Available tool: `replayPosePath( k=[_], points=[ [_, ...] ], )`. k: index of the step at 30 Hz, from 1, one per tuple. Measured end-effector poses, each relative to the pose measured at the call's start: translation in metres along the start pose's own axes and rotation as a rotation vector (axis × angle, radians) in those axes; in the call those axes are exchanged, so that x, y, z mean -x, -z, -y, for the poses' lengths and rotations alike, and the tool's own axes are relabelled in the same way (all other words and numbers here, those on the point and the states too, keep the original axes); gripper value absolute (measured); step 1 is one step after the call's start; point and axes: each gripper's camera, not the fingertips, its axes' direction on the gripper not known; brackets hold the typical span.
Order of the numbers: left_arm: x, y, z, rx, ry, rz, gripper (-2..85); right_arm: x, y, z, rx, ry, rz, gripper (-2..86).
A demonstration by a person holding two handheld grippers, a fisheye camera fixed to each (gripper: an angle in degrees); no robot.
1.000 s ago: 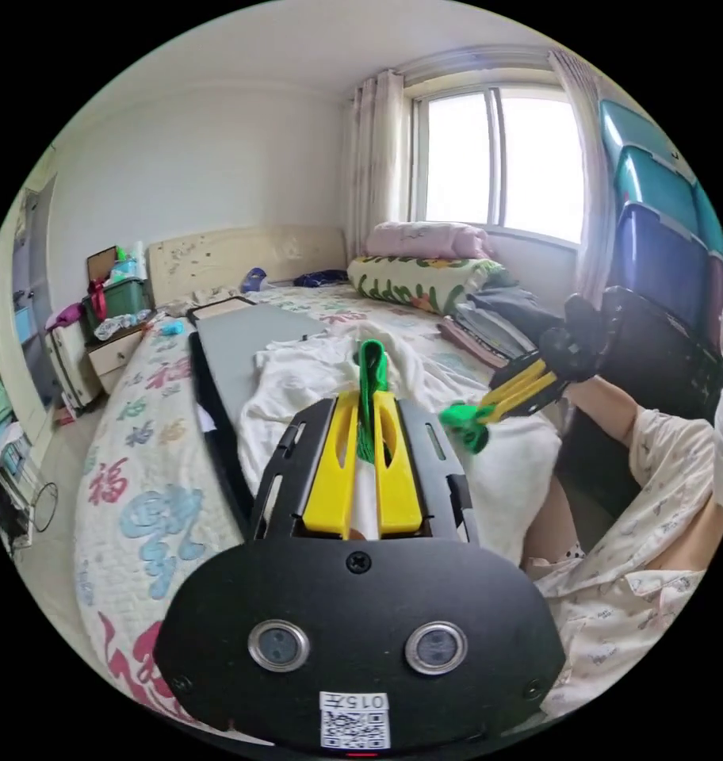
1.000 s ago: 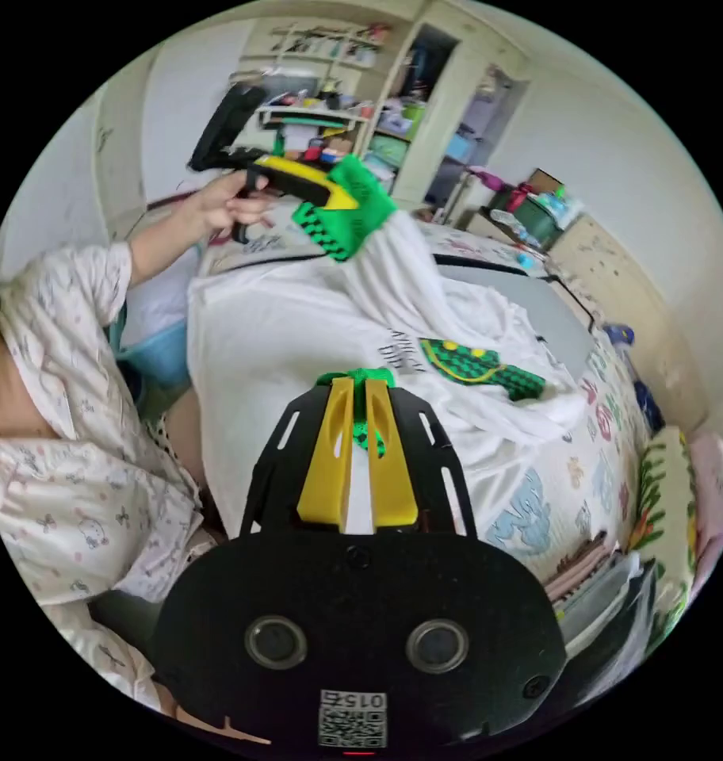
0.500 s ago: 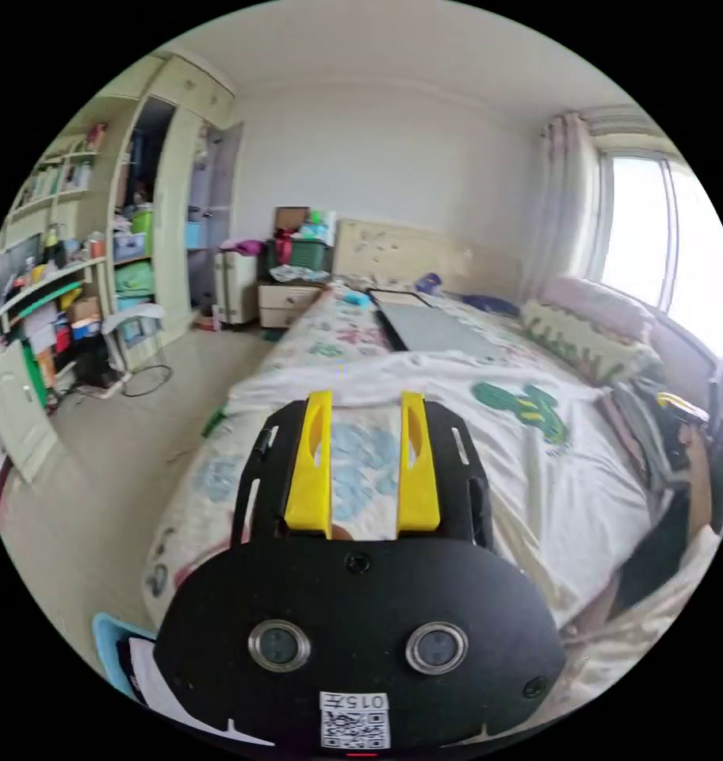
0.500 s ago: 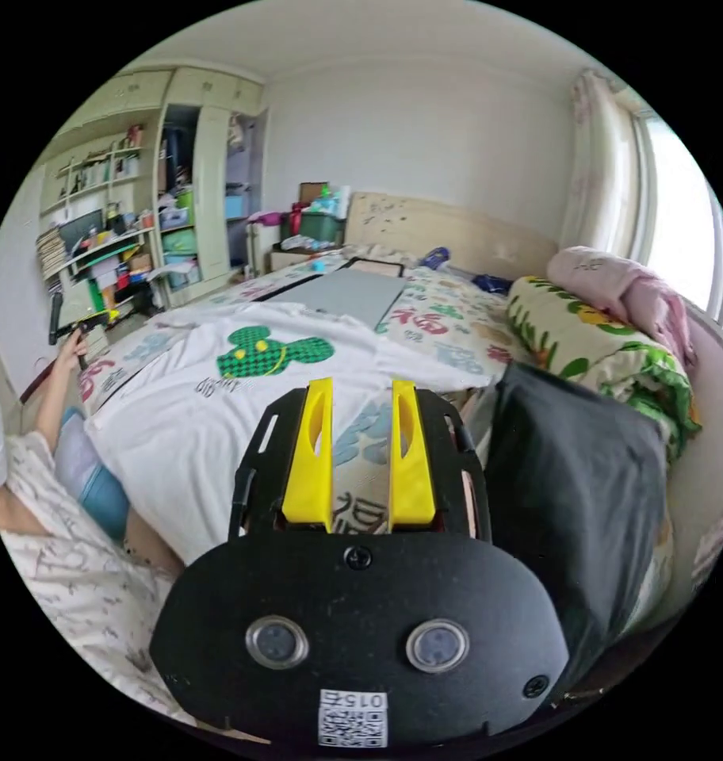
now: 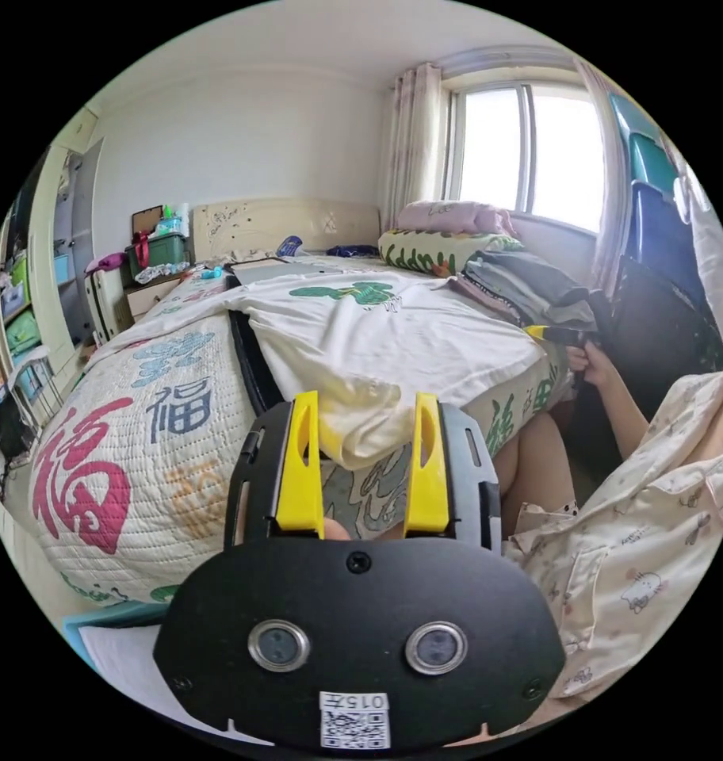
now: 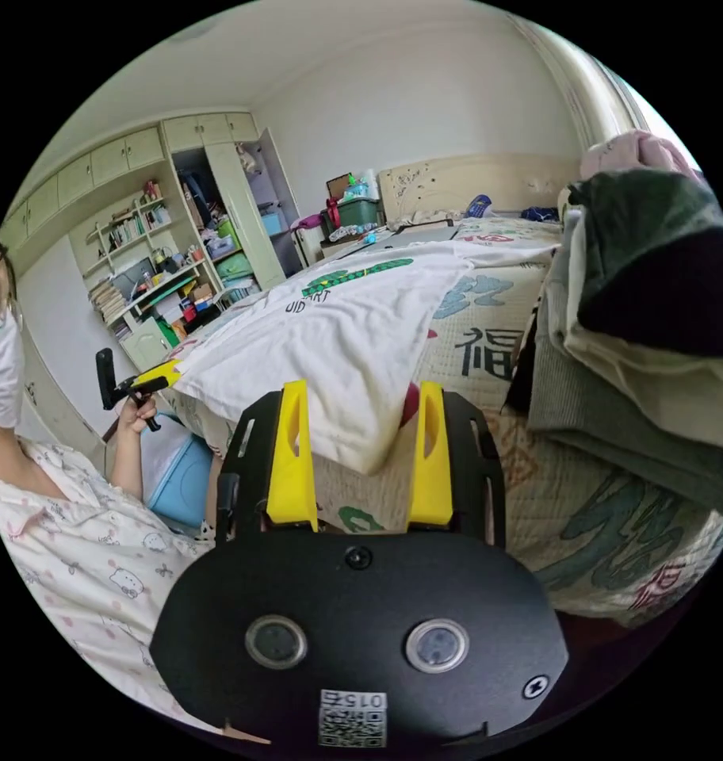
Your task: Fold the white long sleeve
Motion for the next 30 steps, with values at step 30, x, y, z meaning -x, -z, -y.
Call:
replayPosePath(
  k=[30],
  points=[
    [-0.016,0.116,-0.222,-0.093,0.374,0.009,-0.1,-0.111,-0.008,-0.034,0.135,0.048,-0.195,-0.6]
  ],
)
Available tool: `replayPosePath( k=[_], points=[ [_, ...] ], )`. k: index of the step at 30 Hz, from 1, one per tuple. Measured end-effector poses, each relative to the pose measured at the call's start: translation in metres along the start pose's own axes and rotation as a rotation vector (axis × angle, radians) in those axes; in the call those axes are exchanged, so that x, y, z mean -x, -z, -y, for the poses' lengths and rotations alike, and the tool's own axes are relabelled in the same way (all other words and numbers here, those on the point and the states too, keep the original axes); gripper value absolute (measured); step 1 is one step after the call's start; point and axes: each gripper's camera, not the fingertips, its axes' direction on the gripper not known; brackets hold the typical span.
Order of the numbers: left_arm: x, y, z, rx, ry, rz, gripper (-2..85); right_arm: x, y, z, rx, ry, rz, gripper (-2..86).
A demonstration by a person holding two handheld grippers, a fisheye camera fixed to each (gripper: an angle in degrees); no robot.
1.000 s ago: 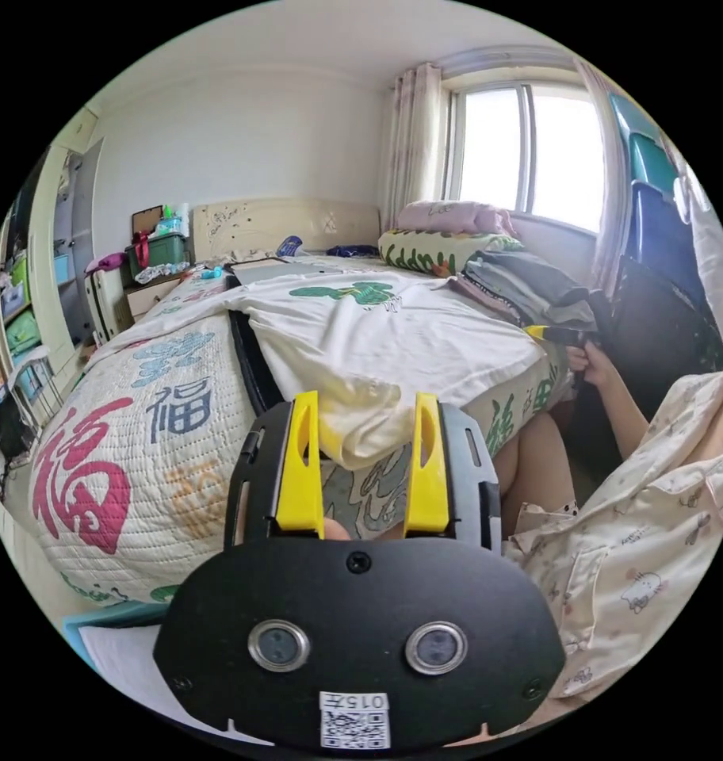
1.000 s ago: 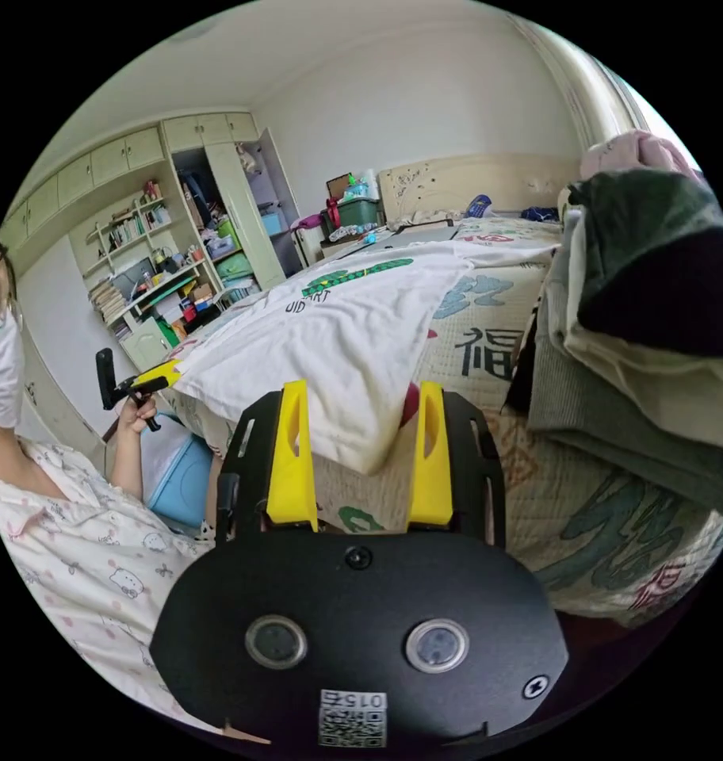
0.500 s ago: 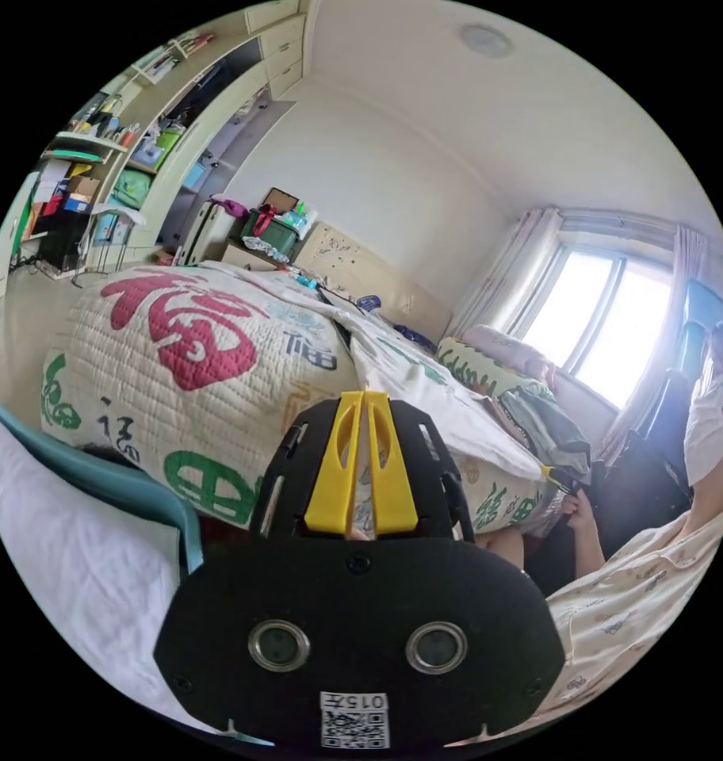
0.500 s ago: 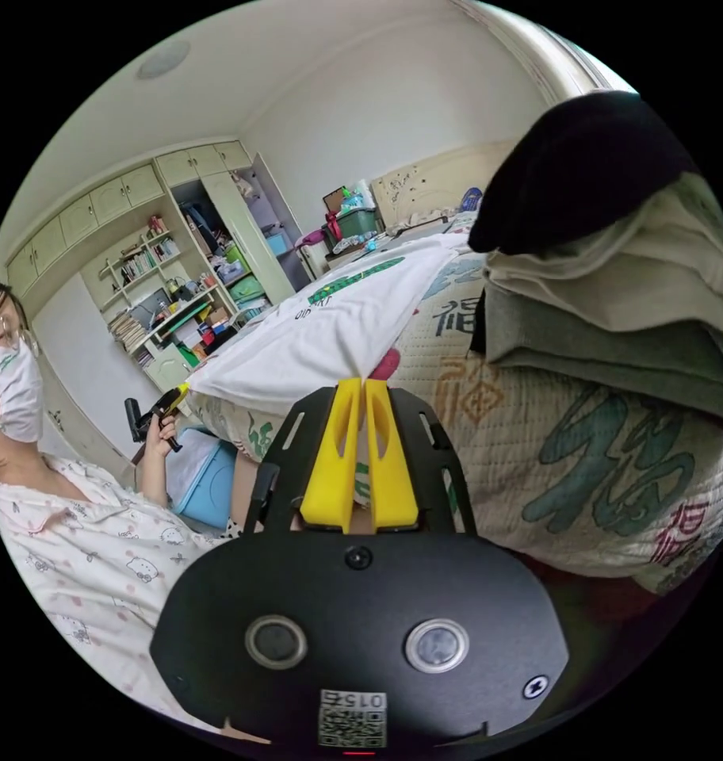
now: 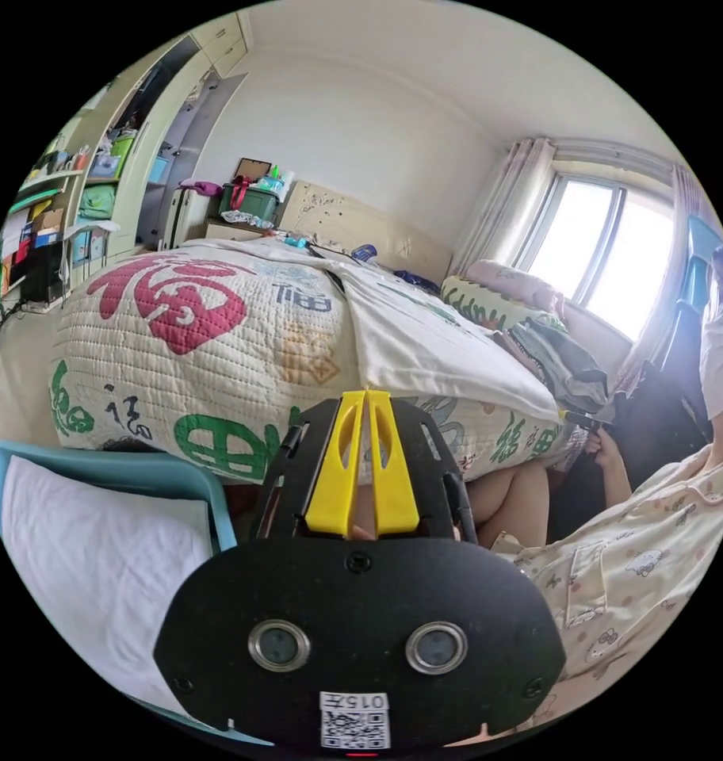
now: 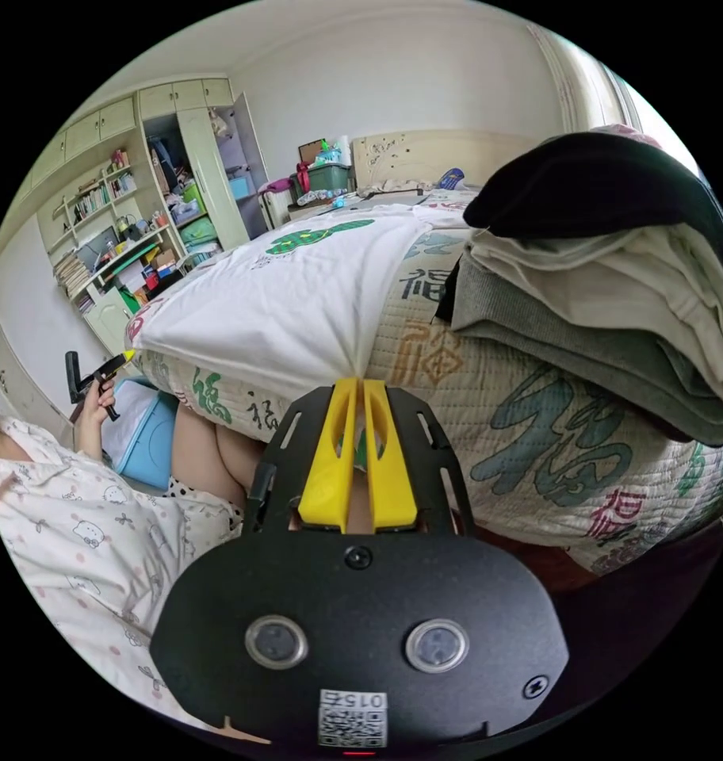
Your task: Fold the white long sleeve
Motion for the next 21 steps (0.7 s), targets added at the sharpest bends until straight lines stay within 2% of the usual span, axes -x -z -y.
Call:
replayPosePath(
  k=[6,10,15,19,21],
  points=[
    [0.005,0.033,-0.003,-0.025,0.047,0.042,1.5,-0.016,-0.011,-0.007,-0.013,-0.016,0.015,-0.4],
    [-0.004,0.052,0.009,-0.112,0.058,0.040,8.0,-0.017,-0.011,-0.018,-0.079,-0.032,-0.074,0.8],
    [-0.014,0.017,0.024,-0.047,0.053,-0.056,11.1,-0.020,-0.025,-0.026,-0.146,-0.072,0.060,10.5],
    [-0.025,0.009,0.025,-0.025,0.033,-0.056,5.6,-0.018,-0.056,-0.033,-0.115,-0.066,0.165,7.1],
    [-0.030,0.018,0.027,-0.024,0.019,-0.034,2.1,-0.014,-0.063,-0.037,-0.113,-0.054,0.142,3.7]
  ],
)
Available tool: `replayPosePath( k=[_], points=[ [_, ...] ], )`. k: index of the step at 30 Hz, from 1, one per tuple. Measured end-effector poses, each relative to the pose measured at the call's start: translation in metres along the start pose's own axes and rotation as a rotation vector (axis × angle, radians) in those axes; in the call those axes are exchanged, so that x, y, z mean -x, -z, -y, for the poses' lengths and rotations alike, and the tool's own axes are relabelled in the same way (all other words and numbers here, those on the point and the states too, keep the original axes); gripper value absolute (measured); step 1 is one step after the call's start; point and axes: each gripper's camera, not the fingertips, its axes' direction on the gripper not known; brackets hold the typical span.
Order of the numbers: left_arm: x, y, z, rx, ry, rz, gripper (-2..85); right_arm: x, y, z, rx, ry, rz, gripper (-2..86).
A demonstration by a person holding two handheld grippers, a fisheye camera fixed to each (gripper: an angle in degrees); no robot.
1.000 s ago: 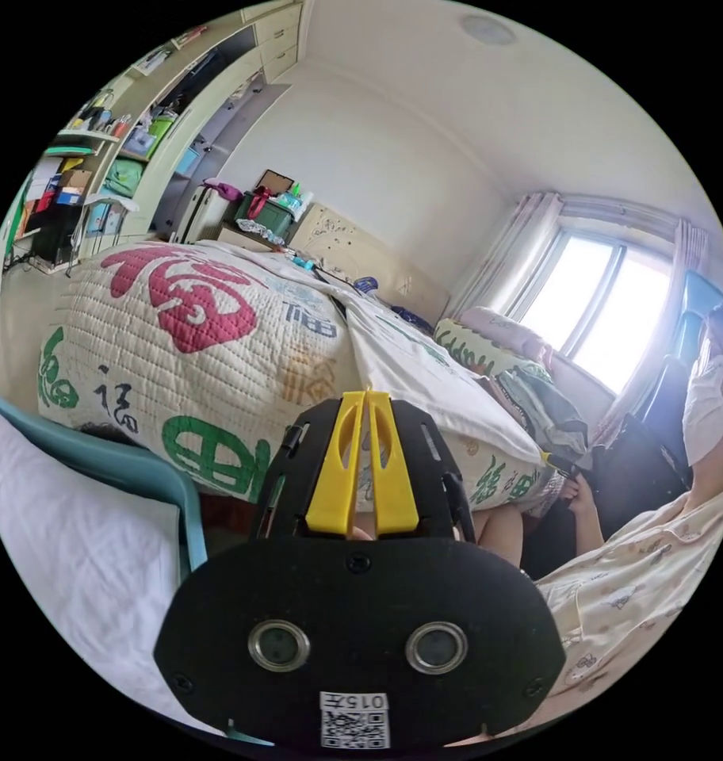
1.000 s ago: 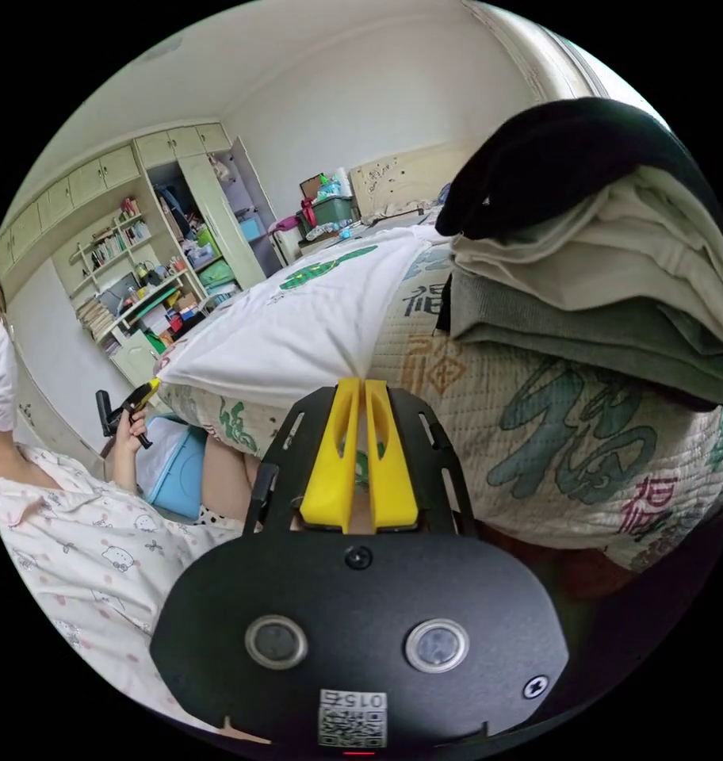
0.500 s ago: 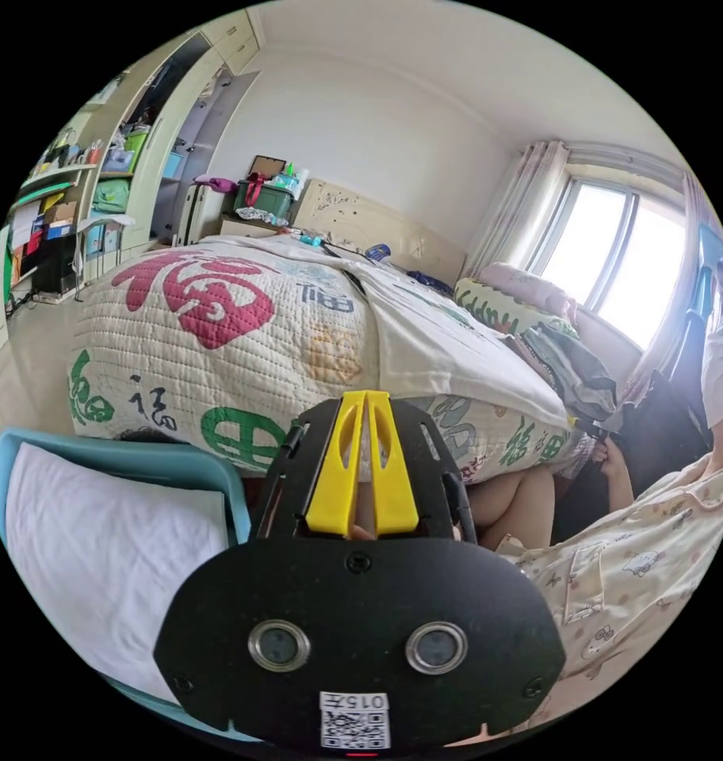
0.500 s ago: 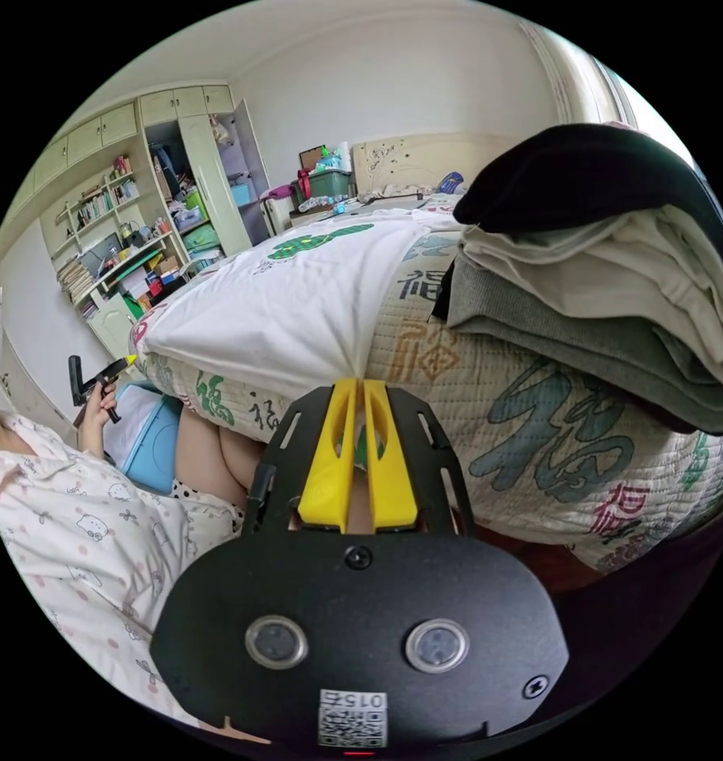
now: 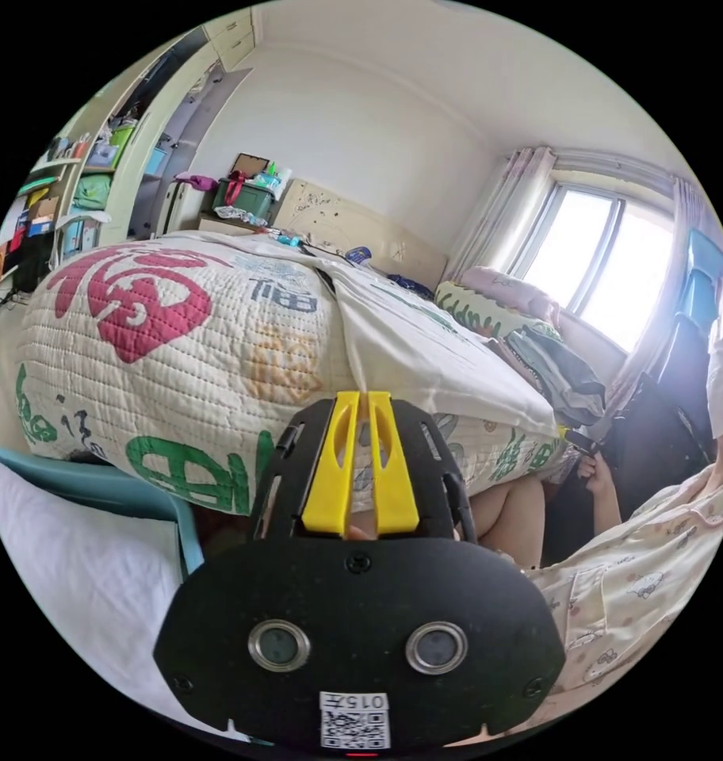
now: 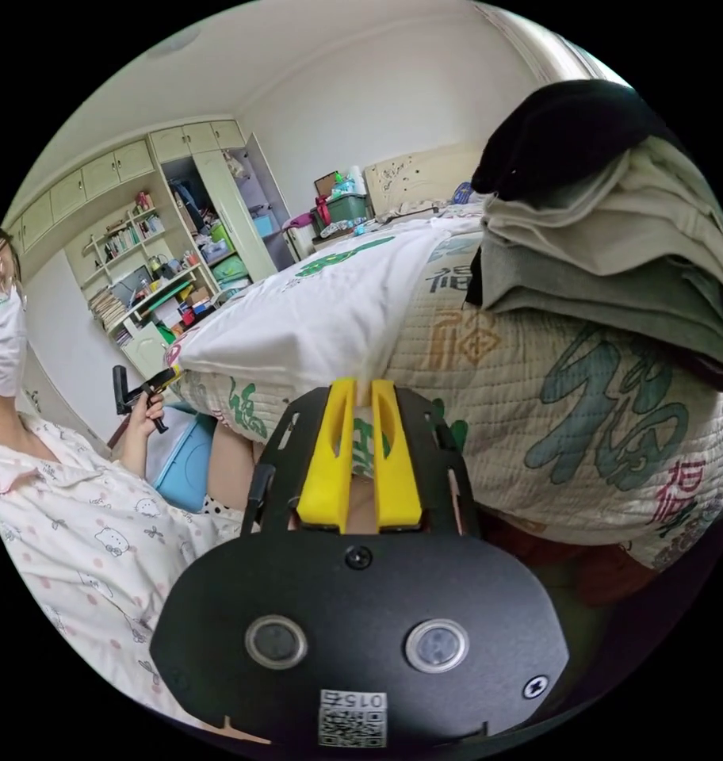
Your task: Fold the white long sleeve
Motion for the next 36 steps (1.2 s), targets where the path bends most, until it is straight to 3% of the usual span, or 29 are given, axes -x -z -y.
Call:
replayPosePath(
  k=[5,9,25,36],
  points=[
    [-0.004,0.052,0.005,-0.079,-0.003,0.048,0.9,0.002,0.000,-0.014,-0.079,-0.016,-0.041,0.8],
    [-0.005,0.045,0.013,-0.040,0.007,0.099,0.8,0.015,-0.033,-0.019,-0.025,0.002,-0.141,0.4],
    [-0.060,0.069,0.090,-0.016,-0.142,0.393,0.5,0.159,-0.154,-0.048,0.029,0.362,-0.868,0.3],
    [-0.040,0.082,0.167,-0.007,-0.158,0.416,0.1,0.164,-0.121,-0.041,-0.048,0.226,-0.706,0.5]
  ],
)
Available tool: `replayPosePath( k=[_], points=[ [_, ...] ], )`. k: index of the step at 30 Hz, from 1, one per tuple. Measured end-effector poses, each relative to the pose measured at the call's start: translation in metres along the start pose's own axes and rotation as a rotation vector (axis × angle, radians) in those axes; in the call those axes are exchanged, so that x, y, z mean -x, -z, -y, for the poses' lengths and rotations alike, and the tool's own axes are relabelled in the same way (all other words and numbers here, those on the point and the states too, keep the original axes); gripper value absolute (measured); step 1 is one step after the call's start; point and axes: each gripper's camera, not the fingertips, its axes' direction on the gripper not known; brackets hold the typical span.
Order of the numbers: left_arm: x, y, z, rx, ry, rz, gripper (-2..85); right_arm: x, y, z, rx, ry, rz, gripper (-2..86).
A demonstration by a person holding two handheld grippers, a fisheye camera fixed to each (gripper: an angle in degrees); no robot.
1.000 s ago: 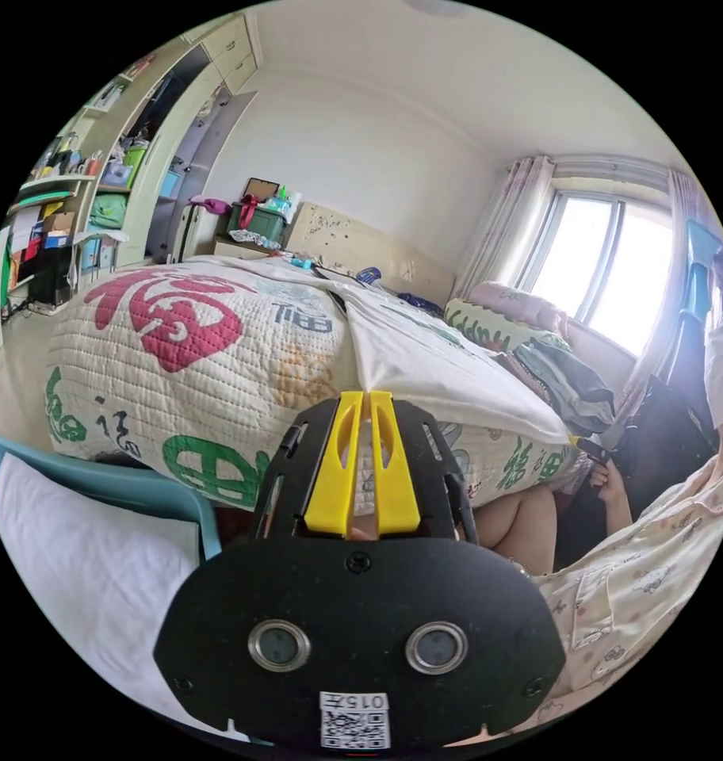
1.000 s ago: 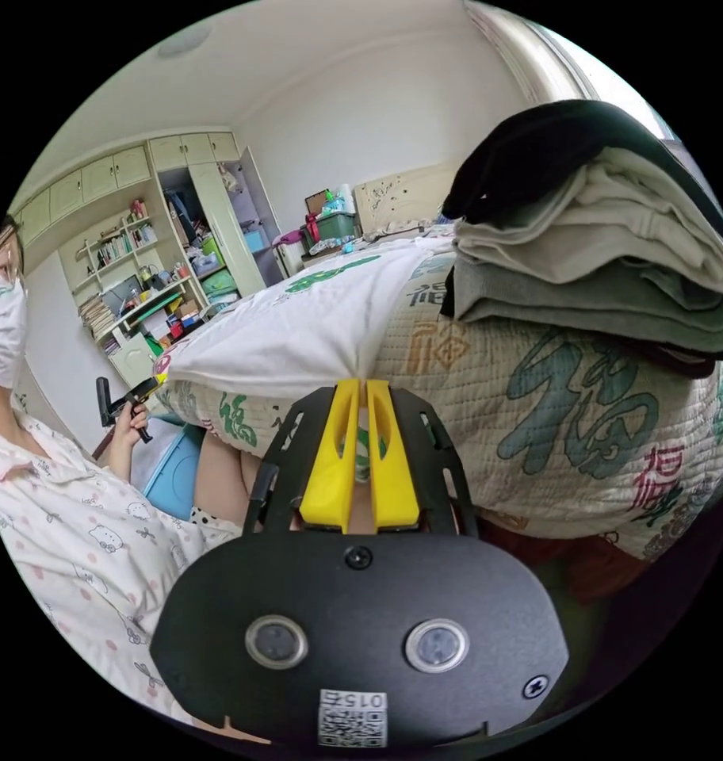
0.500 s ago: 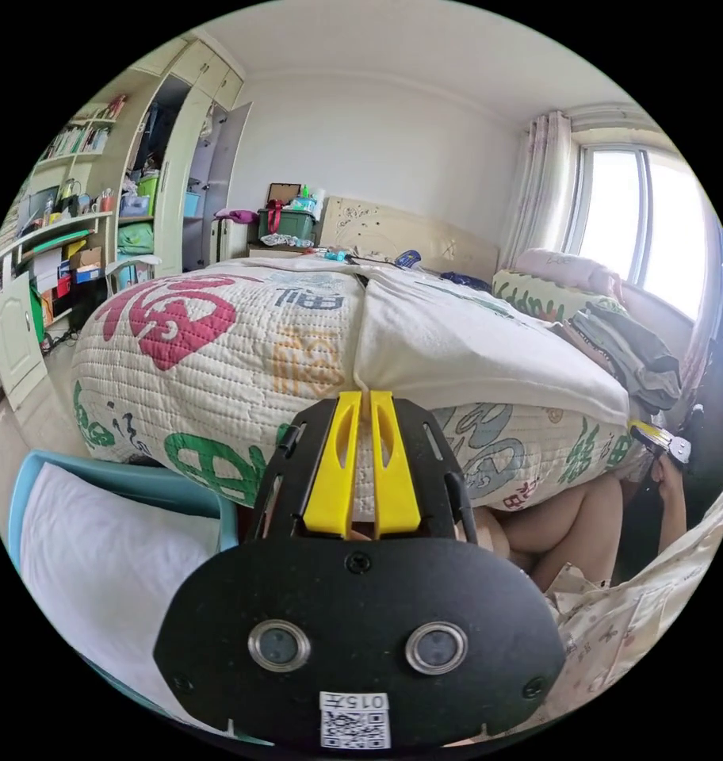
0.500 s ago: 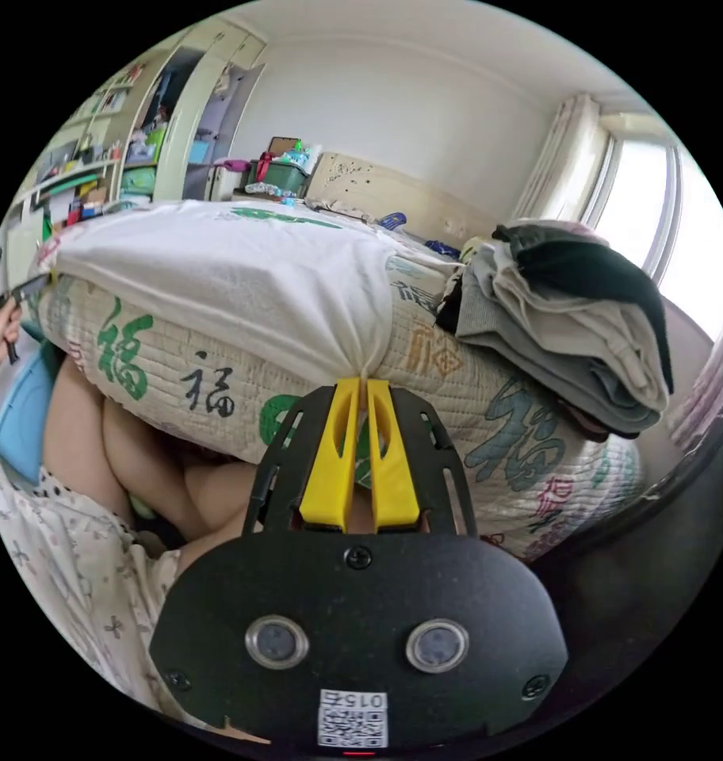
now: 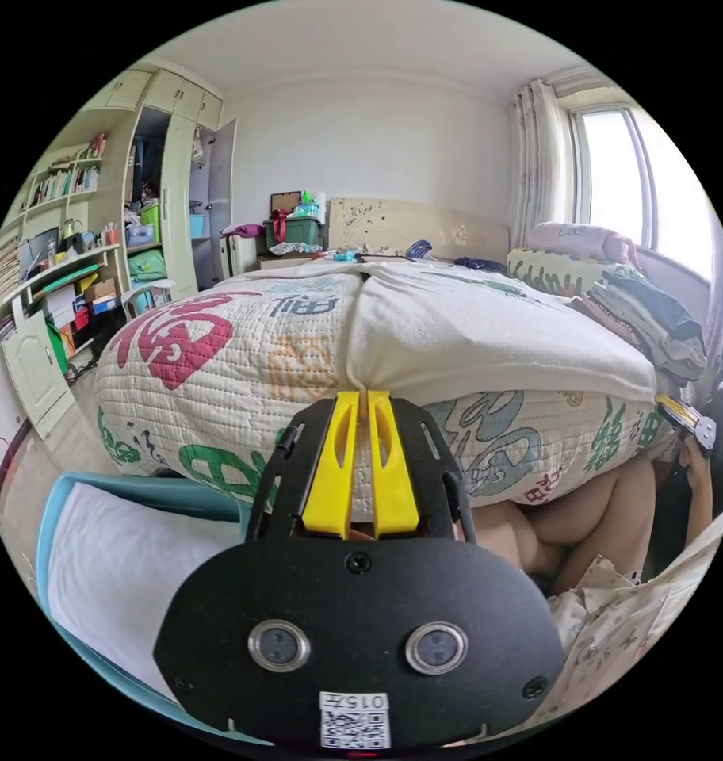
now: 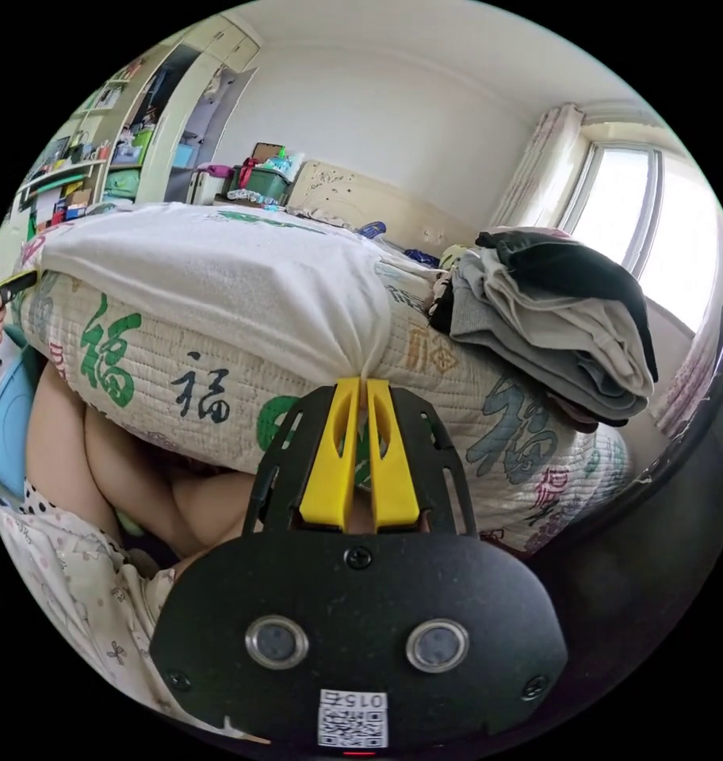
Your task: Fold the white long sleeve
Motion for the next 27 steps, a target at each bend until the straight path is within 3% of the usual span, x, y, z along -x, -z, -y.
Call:
replayPosePath(
  k=[9,14,17,22,27],
  points=[
    [0.035,-0.013,0.089,0.092,-0.104,0.027,2.1,-0.047,0.042,0.012,0.043,-0.089,0.187,2.7],
    [0.116,-0.011,0.139,0.103,0.013,-0.238,5.5,-0.121,0.091,0.005,-0.057,-0.358,0.276,5.8],
    [0.142,0.014,0.180,0.023,-0.001,-0.250,6.9,-0.172,0.125,0.001,-0.160,-0.518,0.318,5.8],
    [0.098,0.035,0.296,-0.178,-0.223,-0.240,7.2,-0.195,0.167,0.057,-0.269,-0.482,0.235,7.0],
    [-0.008,-0.030,0.446,-0.273,-0.474,-0.382,8.6,-0.178,0.182,0.159,-0.444,-0.298,0.237,7.8]
  ],
)
